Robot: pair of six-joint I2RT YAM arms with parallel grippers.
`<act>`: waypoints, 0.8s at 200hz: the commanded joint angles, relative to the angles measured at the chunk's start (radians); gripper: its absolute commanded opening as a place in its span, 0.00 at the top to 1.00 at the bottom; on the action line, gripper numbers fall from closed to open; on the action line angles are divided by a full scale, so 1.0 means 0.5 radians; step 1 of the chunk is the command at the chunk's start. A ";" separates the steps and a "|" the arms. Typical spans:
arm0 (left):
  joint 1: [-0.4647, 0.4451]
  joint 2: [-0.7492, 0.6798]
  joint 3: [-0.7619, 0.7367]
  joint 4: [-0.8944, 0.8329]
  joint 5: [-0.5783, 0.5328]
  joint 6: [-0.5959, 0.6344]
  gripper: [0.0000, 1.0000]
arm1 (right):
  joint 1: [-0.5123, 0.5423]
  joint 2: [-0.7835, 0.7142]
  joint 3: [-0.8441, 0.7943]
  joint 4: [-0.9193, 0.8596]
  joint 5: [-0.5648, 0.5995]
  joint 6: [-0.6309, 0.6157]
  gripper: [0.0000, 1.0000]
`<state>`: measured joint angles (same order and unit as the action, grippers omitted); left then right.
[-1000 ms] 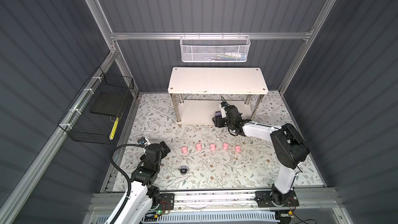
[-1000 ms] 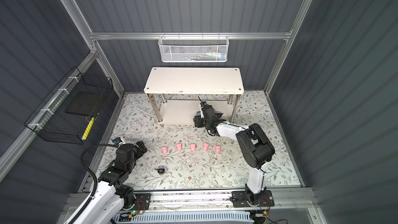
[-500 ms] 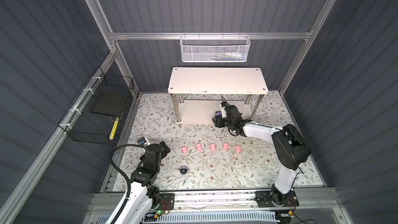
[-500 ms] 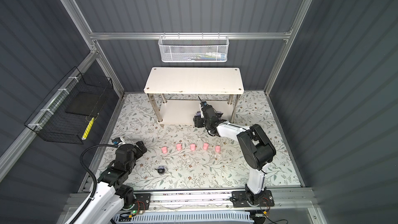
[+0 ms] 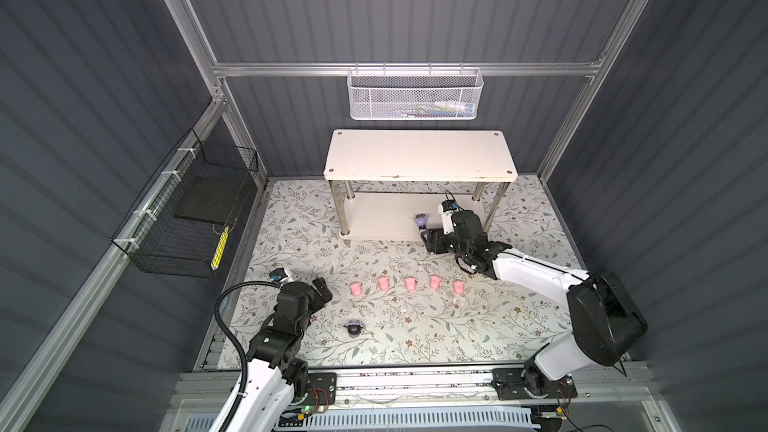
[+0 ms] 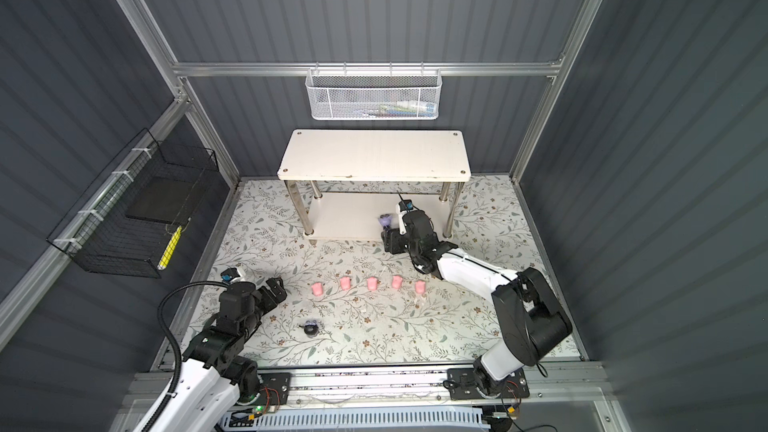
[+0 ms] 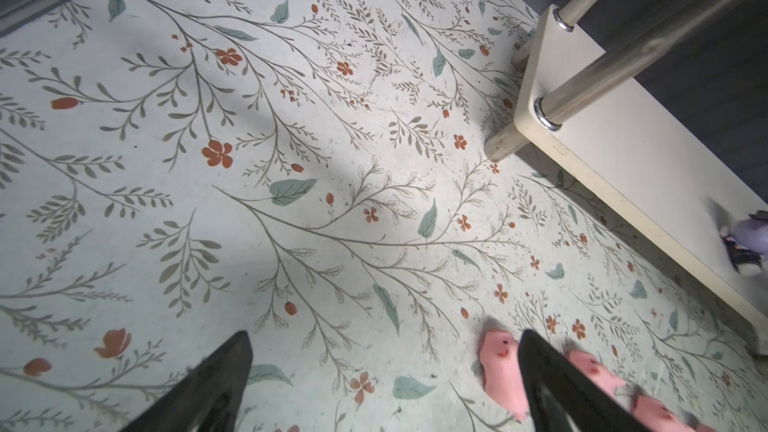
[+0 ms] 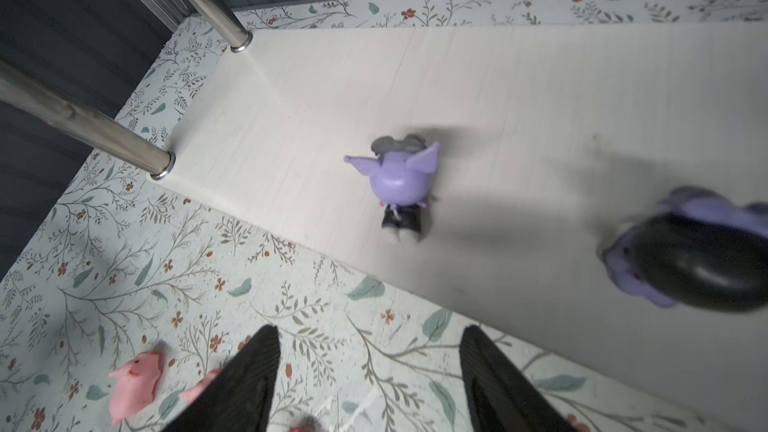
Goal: Place and organize the plastic toys onto the shelf
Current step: 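Open the right gripper and draw it back from the shelf toward the robot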
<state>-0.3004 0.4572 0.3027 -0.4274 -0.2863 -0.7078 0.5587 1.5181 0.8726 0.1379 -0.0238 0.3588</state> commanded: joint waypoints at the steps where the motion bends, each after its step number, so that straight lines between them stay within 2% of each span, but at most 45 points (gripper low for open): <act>1: -0.003 -0.085 0.116 -0.232 0.176 -0.001 0.00 | 0.015 -0.125 -0.101 -0.058 0.028 0.038 0.28; 54: -0.004 -0.144 0.189 -0.435 0.531 -0.187 0.00 | 0.027 -0.368 -0.303 -0.089 0.066 0.080 0.27; 84: -0.005 -0.039 0.251 -0.559 0.664 -0.231 0.00 | 0.039 -0.443 -0.391 -0.074 0.069 0.105 0.26; 160: -0.007 0.246 0.535 -0.981 0.747 -0.301 0.01 | 0.051 -0.537 -0.511 -0.003 0.067 0.104 0.25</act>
<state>-0.3004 0.5407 0.4881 -0.7979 0.0555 -0.8440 0.5797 1.2716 0.6285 0.1116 0.0002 0.4118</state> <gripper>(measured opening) 0.991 0.746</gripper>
